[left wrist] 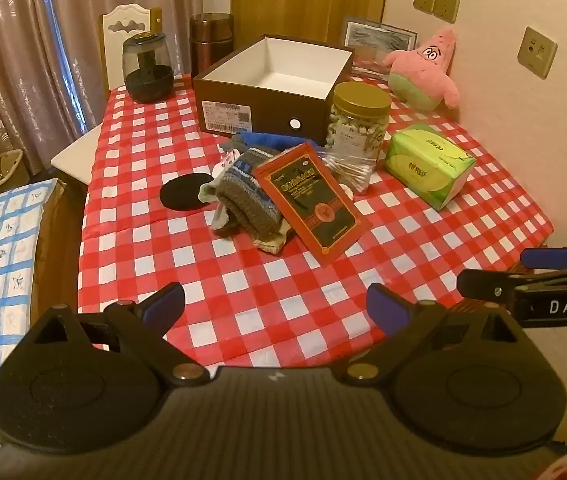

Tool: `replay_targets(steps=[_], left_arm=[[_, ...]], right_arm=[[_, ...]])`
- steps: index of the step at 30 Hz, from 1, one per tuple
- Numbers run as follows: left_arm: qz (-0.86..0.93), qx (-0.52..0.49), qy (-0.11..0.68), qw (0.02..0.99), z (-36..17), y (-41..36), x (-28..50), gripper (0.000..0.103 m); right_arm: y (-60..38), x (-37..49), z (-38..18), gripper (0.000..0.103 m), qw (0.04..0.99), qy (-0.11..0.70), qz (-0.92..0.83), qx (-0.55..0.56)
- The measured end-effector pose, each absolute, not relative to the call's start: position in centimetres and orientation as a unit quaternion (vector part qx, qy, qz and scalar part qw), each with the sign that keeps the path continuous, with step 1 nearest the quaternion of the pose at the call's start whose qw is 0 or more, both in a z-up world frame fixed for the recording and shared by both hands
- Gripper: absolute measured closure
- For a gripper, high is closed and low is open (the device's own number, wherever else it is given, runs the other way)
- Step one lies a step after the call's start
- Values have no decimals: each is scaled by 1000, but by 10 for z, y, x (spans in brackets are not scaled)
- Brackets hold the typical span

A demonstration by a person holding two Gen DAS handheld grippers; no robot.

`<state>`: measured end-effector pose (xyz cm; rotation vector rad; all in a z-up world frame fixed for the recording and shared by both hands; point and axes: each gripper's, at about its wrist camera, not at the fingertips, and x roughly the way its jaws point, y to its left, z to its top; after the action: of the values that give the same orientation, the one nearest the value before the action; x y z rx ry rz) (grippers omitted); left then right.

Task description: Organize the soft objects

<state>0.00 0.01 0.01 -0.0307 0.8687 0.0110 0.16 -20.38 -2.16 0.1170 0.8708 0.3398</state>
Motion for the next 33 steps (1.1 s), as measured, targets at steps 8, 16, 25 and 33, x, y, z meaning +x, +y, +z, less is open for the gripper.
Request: replay_targets(steps=[8,16,25,33], left_arm=[[5,-17,421,907,0,1,0,6],[5,-17,422,906,0,4,1,6],[5,-17,422,906,-1,3,1,6],[6,-16,422,906,-3,7,0,6]], right_arm=[[-202,5,-22,0,891,420,165,55],[-199,6,-20,0,891,421,163,52],[-203,3,-18,0,891,421,163,52],[-201,9,-20,0,891,420,163,52]])
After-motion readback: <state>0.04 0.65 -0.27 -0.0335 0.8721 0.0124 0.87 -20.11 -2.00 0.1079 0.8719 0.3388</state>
